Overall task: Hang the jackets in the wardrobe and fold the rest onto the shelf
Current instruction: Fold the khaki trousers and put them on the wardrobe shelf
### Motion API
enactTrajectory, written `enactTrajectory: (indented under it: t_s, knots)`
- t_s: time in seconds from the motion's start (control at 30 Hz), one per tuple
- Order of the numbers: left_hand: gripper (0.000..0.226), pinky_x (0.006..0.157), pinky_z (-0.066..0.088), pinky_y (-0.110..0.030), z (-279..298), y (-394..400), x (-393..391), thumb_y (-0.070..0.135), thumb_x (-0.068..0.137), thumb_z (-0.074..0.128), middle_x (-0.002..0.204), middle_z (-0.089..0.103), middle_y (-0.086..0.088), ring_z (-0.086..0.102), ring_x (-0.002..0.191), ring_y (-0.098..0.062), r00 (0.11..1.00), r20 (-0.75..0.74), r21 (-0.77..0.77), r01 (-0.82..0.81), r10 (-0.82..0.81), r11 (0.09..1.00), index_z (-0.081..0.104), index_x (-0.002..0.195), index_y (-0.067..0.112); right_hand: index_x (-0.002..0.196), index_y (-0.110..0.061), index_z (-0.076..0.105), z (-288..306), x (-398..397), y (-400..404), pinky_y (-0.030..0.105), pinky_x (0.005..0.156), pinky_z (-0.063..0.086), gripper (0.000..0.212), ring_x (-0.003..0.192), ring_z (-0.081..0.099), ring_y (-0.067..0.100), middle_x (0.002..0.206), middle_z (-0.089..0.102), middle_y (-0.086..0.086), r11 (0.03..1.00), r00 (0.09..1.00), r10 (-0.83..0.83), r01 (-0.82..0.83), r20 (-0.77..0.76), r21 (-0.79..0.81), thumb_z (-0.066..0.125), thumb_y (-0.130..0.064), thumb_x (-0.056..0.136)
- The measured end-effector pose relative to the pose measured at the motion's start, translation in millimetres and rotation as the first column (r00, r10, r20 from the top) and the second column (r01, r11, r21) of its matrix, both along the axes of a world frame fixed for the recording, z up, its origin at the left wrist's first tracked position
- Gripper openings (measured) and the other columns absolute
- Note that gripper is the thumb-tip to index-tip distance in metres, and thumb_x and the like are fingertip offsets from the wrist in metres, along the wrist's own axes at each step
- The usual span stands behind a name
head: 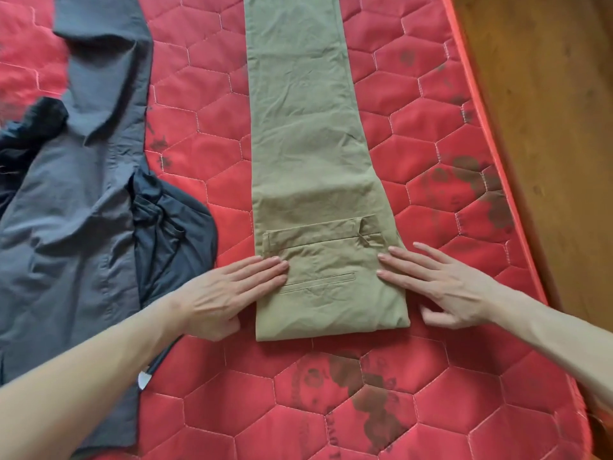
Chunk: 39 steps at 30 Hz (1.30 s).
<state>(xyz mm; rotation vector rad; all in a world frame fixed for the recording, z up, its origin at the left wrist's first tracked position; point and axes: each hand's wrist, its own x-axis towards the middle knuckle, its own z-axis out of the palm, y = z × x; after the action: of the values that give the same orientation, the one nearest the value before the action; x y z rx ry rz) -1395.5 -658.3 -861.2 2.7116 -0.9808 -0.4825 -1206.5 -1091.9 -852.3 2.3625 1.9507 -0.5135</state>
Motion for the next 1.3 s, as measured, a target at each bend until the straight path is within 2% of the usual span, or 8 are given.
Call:
enactTrajectory:
  t_s: [0.2,0.37,0.63,0.73,0.83,0.93,1.13,1.3]
  knots:
    - [0.091,0.129,0.02,-0.046,-5.4,-12.2,24.1,0.054,0.095,0.058,0.174,0.017,-0.009,0.013,0.161,-0.027,0.984,0.167,-0.016,-0.067,0.068,0.998,0.021,0.165,0.01,0.164,-0.023,0.026,-10.2,-2.1,31.7,0.056,0.125,0.025,0.075,0.16,0.015,0.029,0.173,0.018,0.005,0.987,0.989,-0.076,0.056,0.131,0.15,0.054,-0.04,0.097]
    - [0.114,0.131,0.015,-0.047,-1.3,-13.1,33.5,0.08,0.087,0.052,0.176,0.004,-0.008,0.003,0.162,-0.027,0.981,0.026,-0.046,-0.193,0.194,0.98,0.01,0.167,0.01,0.164,-0.024,0.027,-8.7,-3.0,46.1,0.053,0.127,0.021,0.071,0.161,0.01,0.026,0.173,0.019,0.001,0.987,0.99,-0.138,0.135,0.018,0.091,0.051,-0.045,0.101]
    - [0.095,0.13,0.018,-0.043,37.2,-33.8,-2.3,0.063,0.09,0.048,0.172,0.02,-0.006,0.014,0.161,-0.018,0.914,-0.315,-0.238,-0.335,0.254,0.912,0.024,0.162,0.006,0.154,-0.013,0.047,37.3,-32.6,34.4,0.039,0.127,0.023,0.059,0.154,0.033,0.017,0.161,0.045,-0.002,0.946,0.922,-0.227,0.285,-0.313,0.152,0.047,-0.043,0.103]
    - [0.076,0.126,0.029,-0.036,48.3,-49.7,-36.7,0.057,0.088,0.057,0.16,0.047,0.003,0.042,0.15,-0.014,0.825,-0.426,-0.398,-0.54,0.371,0.742,0.051,0.153,0.018,0.147,-0.027,0.056,43.8,-58.1,19.0,0.034,0.12,0.037,0.048,0.143,0.048,0.007,0.15,0.057,-0.012,0.864,0.732,-0.384,0.499,-0.563,0.06,0.056,-0.045,0.102]
    - [0.041,0.109,0.041,-0.013,54.7,-71.6,-66.7,0.059,0.092,0.061,0.136,0.062,0.035,0.057,0.128,0.009,0.598,-0.649,-0.401,-0.794,0.469,0.457,0.059,0.133,0.061,0.132,-0.056,0.056,41.2,-88.3,8.3,0.03,0.103,0.052,0.051,0.121,0.061,-0.004,0.131,0.064,-0.028,0.753,0.542,-0.533,0.654,-0.65,-0.071,0.075,-0.034,0.09]
    - [0.036,0.097,0.037,0.001,51.9,-88.7,-72.9,0.061,0.091,0.052,0.127,0.057,0.048,0.052,0.123,0.022,0.409,-0.75,-0.338,-0.912,0.52,0.231,0.05,0.122,0.08,0.106,-0.041,0.069,32.2,-115.2,10.4,0.032,0.08,0.058,0.023,0.092,0.071,0.0,0.098,0.075,-0.02,0.556,0.429,-0.642,0.831,-0.635,-0.001,0.064,-0.053,0.087]
    - [0.047,0.095,0.054,-0.019,39.4,-115.4,-55.0,0.061,0.086,0.066,0.119,0.076,0.017,0.068,0.114,0.001,0.171,-0.856,-0.285,-0.943,0.488,-0.17,0.07,0.123,0.032,0.095,-0.027,0.067,18.8,-131.3,41.7,0.015,0.072,0.048,0.028,0.082,0.067,-0.009,0.09,0.074,-0.025,0.181,0.116,-0.672,0.983,-0.731,-0.01,0.057,-0.053,0.088]
    - [0.013,0.083,0.048,-0.009,21.9,-133.1,-45.3,0.035,0.106,0.057,0.108,0.072,0.023,0.067,0.102,0.005,-0.015,-0.715,-0.301,-0.896,0.699,-0.328,0.061,0.113,0.025,0.138,-0.013,0.058,12.3,-104.3,76.0,0.038,0.084,0.048,0.062,0.094,0.068,0.023,0.1,0.074,0.002,0.104,0.175,-0.697,0.984,-0.696,0.143,0.039,-0.059,0.101]
